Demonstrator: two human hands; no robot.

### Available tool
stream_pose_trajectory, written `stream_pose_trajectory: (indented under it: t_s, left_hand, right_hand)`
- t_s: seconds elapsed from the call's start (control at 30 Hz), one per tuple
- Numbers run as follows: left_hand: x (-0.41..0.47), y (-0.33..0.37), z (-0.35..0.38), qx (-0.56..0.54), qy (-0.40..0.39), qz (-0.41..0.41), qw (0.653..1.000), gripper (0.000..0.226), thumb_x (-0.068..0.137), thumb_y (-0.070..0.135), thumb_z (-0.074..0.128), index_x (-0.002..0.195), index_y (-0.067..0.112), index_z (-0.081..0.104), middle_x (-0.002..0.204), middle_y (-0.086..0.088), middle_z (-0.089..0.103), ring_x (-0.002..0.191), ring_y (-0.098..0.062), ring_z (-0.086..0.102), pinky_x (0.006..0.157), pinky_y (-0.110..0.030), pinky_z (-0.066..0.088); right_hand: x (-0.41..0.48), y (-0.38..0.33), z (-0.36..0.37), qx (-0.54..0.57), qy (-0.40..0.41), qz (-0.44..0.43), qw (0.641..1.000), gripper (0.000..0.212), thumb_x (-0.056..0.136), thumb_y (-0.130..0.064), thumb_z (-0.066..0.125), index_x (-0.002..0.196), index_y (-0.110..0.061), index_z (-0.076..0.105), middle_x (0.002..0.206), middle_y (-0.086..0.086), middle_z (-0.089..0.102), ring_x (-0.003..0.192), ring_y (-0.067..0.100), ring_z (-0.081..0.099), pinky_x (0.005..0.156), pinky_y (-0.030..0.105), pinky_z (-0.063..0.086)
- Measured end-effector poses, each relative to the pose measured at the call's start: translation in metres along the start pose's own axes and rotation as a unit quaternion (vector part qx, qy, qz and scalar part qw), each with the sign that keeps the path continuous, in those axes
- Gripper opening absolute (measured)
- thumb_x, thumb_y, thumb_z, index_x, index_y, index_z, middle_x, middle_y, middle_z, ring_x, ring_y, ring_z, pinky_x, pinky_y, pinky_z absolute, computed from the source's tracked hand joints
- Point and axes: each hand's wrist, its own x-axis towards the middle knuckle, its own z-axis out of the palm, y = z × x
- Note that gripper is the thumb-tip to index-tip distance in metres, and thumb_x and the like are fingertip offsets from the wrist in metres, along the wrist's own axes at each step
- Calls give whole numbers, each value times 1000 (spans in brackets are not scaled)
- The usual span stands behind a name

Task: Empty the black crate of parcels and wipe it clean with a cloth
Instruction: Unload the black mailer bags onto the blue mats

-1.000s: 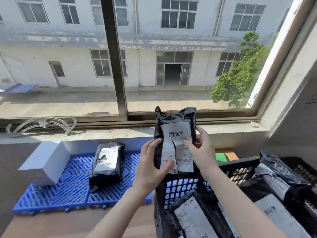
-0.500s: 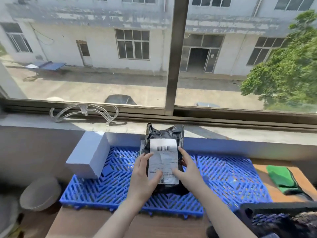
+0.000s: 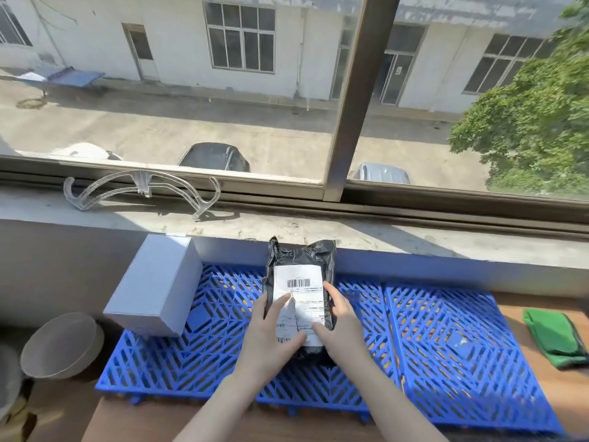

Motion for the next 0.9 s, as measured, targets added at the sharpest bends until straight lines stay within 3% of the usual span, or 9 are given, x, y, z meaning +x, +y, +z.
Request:
stream_pose_trajectory:
  t_s: [0.07, 0.23, 0.37, 0.43, 0.57, 0.67, 0.73, 0.8, 0.9]
  left_hand:
    - [5, -2, 4, 3, -5, 0, 1000, 70, 80, 34, 75, 139, 43, 38, 156, 2, 13, 144, -9, 18, 101, -11, 19]
    - [16, -5, 11, 11, -17, -30, 999, 71, 83, 41, 71, 145, 37, 37, 160, 1, 6, 147, -12, 14, 108, -18, 20]
    - [19, -6, 8, 34, -15, -39, 999, 72, 85, 48, 67, 147, 40, 31, 161, 3, 1, 148, -15, 11, 116, -30, 23]
    - [12, -6, 4, 51, 10, -32, 998, 72, 86, 53, 62, 148, 42, 26, 160, 9, -3, 149, -13, 6, 118, -37, 26]
    - [-6, -5, 2, 73, 87, 14, 993, 57, 91, 49, 57, 143, 40, 37, 157, 13, 8, 146, -10, 10, 116, -37, 26]
    - [-13, -12, 8, 139, 90, 86, 982, 53, 91, 54, 45, 140, 34, 46, 151, 6, 30, 141, -16, 27, 111, -38, 32]
    - [-14, -20, 13, 184, 50, 89, 978, 59, 91, 60, 37, 144, 36, 42, 156, 5, 29, 145, -18, 22, 114, -40, 29]
    - [-13, -26, 15, 216, 18, 74, 973, 65, 90, 67, 27, 149, 41, 30, 161, 10, 12, 149, -15, 7, 118, -38, 17]
    - [-6, -26, 10, 248, -1, 77, 966, 68, 88, 70, 19, 151, 44, 22, 162, 13, 3, 149, -12, -4, 119, -41, 12]
  right_hand:
    - [3, 3, 2, -14, 0, -11, 1000, 75, 81, 0, 61, 147, -21, 35, 144, -4, 40, 127, 3, 39, 108, 17, 30]
    - [16, 7, 6, -11, -38, 16, 999, 71, 89, -5, 51, 151, -29, 25, 155, -5, 27, 140, 10, 27, 115, 34, 29]
    - [20, 2, 2, -20, -59, 7, 998, 70, 92, -13, 53, 151, -35, 22, 158, -10, 18, 143, 7, 20, 116, 27, 22]
    - [13, 3, -2, -50, -32, -23, 998, 65, 94, -19, 56, 149, -35, 27, 158, -12, 14, 143, 7, 18, 113, 25, 23]
    - [-12, 10, -2, -132, 81, -63, 986, 40, 96, -26, 54, 137, -27, 50, 148, -5, 32, 133, 12, 36, 108, 31, 36]
    - [-25, 21, 8, -165, 86, -116, 976, 37, 96, -28, 51, 133, -25, 56, 141, -4, 46, 127, 17, 44, 107, 36, 39]
    - [-27, 24, 13, -185, 39, -112, 976, 43, 99, -31, 43, 142, -28, 45, 150, -6, 37, 134, 15, 37, 111, 30, 31]
    - [-25, 25, 14, -184, -16, -85, 979, 49, 102, -32, 39, 149, -30, 28, 157, -12, 19, 142, 11, 24, 115, 27, 24]
    - [-21, 23, 10, -197, -72, -71, 975, 57, 102, -34, 36, 153, -32, 12, 160, -13, 2, 146, 11, 13, 118, 32, 18]
